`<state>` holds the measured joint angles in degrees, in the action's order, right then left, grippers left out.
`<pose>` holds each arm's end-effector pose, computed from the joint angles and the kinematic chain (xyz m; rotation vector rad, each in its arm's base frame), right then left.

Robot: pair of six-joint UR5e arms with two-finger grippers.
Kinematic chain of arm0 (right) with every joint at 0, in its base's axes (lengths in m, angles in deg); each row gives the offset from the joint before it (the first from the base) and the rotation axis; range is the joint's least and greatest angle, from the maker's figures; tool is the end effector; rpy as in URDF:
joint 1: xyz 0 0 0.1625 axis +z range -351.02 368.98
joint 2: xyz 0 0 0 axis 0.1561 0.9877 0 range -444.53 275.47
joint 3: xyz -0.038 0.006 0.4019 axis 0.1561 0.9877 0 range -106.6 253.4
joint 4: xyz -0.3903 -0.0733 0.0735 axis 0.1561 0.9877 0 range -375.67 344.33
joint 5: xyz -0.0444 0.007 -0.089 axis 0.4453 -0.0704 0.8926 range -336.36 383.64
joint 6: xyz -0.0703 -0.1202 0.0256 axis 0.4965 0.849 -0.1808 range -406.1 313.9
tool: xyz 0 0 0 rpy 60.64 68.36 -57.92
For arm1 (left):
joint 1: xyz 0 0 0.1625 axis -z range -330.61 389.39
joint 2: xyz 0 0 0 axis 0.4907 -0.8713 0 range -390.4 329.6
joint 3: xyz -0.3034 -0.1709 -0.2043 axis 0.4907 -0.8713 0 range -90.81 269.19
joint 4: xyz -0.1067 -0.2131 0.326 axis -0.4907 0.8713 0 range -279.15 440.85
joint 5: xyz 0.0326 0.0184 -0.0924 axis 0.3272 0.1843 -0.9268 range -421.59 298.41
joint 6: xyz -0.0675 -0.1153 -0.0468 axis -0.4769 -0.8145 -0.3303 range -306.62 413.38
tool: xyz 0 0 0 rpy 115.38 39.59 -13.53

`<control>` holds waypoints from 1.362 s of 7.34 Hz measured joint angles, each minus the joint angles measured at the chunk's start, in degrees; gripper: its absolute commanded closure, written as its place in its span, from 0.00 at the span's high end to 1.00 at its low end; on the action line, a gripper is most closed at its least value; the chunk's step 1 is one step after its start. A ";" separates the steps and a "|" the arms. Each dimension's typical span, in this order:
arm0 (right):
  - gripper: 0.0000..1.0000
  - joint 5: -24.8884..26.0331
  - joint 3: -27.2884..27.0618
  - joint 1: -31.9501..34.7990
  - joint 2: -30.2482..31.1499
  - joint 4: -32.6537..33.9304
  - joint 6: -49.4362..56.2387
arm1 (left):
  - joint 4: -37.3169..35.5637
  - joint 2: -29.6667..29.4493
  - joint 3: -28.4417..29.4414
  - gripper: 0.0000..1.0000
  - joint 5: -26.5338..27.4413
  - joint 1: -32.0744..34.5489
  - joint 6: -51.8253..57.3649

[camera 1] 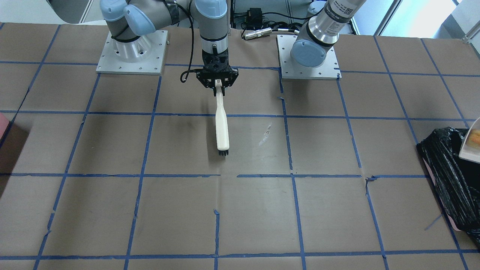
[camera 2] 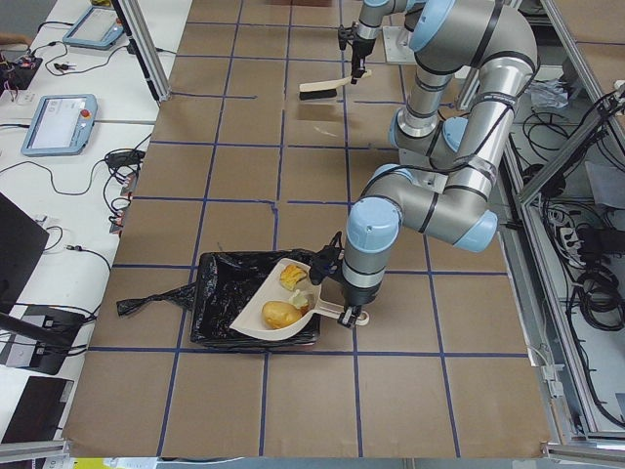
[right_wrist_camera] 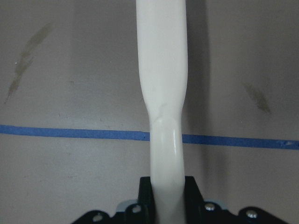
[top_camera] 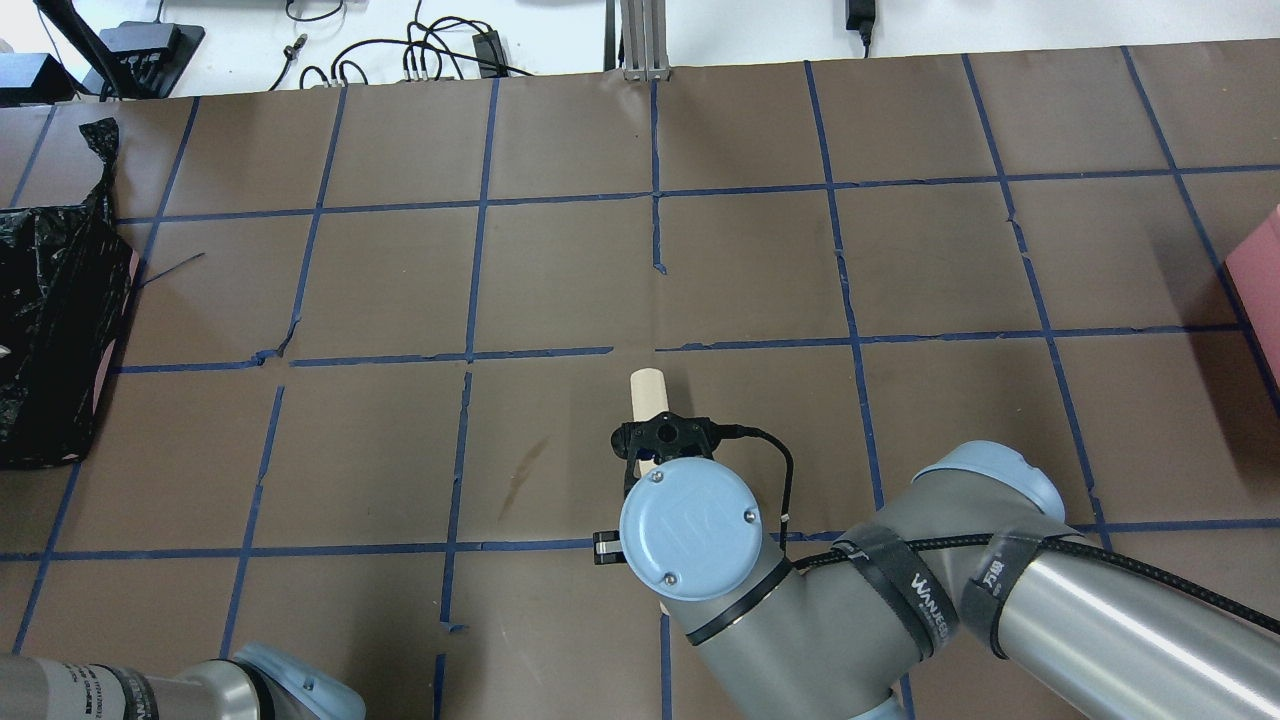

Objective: Sweep and dump trash in nearest bin
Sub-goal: 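Tip the dustpan to dump the scraps into the trash bag with the left gripper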

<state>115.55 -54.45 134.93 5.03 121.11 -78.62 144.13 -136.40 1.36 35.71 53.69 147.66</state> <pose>0.3517 -0.2659 0.2047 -0.0881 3.0770 -0.2175 0.5085 -0.3561 0.3449 0.6946 2.8112 0.1252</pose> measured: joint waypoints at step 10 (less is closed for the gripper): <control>0.13 4.83 -4.33 6.88 1.20 2.03 -7.02 | -8.23 -0.61 0.72 0.02 20.86 7.98 2.73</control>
<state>120.38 -58.78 141.81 6.23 123.14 -85.63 135.91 -137.00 2.08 56.57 61.67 150.39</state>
